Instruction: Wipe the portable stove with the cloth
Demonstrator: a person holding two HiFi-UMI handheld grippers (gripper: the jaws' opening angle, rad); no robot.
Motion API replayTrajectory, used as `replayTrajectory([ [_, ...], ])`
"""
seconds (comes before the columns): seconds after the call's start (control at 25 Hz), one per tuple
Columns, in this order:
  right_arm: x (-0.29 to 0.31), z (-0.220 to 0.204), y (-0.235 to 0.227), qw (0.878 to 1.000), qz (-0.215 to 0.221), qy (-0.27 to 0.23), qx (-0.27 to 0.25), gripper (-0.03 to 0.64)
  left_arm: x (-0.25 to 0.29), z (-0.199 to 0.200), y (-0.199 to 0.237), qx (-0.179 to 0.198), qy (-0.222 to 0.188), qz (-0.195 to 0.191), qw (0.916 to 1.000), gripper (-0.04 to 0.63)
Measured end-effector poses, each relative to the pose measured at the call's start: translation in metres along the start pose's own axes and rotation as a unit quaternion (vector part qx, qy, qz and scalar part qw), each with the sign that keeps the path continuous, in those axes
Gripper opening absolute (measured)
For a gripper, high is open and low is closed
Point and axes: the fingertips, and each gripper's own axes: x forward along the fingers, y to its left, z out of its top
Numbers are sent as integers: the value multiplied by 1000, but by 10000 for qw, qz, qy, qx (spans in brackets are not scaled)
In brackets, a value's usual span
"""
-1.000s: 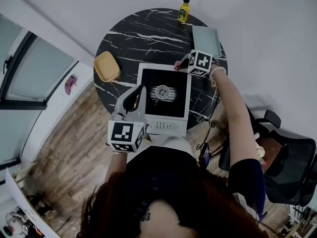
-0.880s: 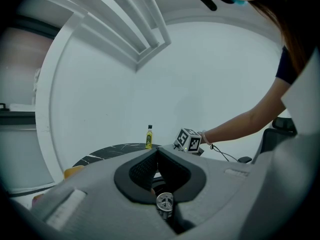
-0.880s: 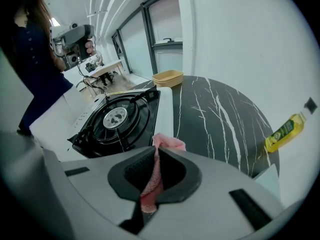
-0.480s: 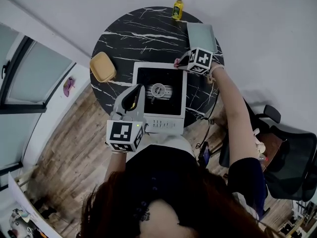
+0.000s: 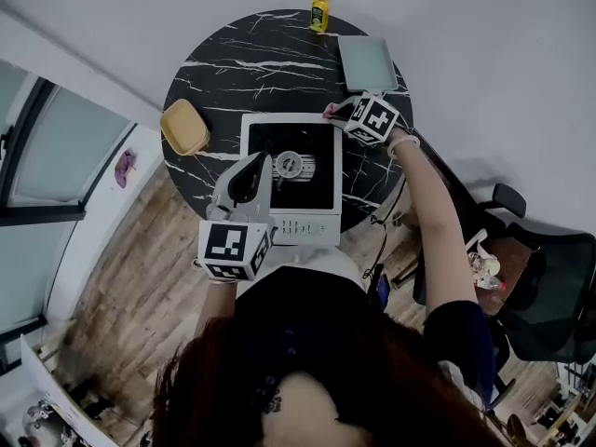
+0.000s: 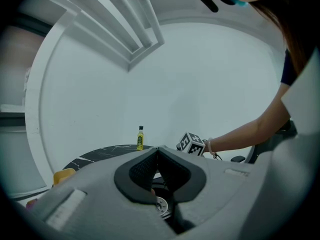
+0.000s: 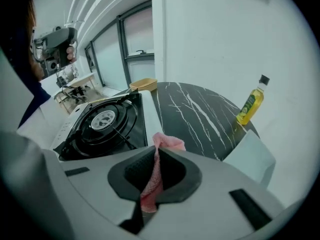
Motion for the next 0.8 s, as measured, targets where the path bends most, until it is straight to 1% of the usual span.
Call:
replayTrajectory([
  [0.16, -1, -2, -3, 9972, -478, -178, 543, 20, 0, 2, -2, 15, -33, -43, 10000, 12],
  [0.4, -5, -7, -2, 9885, -1086, -216, 1033, 20, -5, 6, -2, 0, -103, -136, 9999, 12],
  [0.64, -8, -13, 1, 9797, -1411, -288, 1396, 20, -9, 8, -1, -52, -92, -299, 9995, 12],
  [0.8, -9, -15, 4, 9740, -1552, -281, 1626, 20, -13, 12, 2, 6, -81, -417, 9991, 12],
])
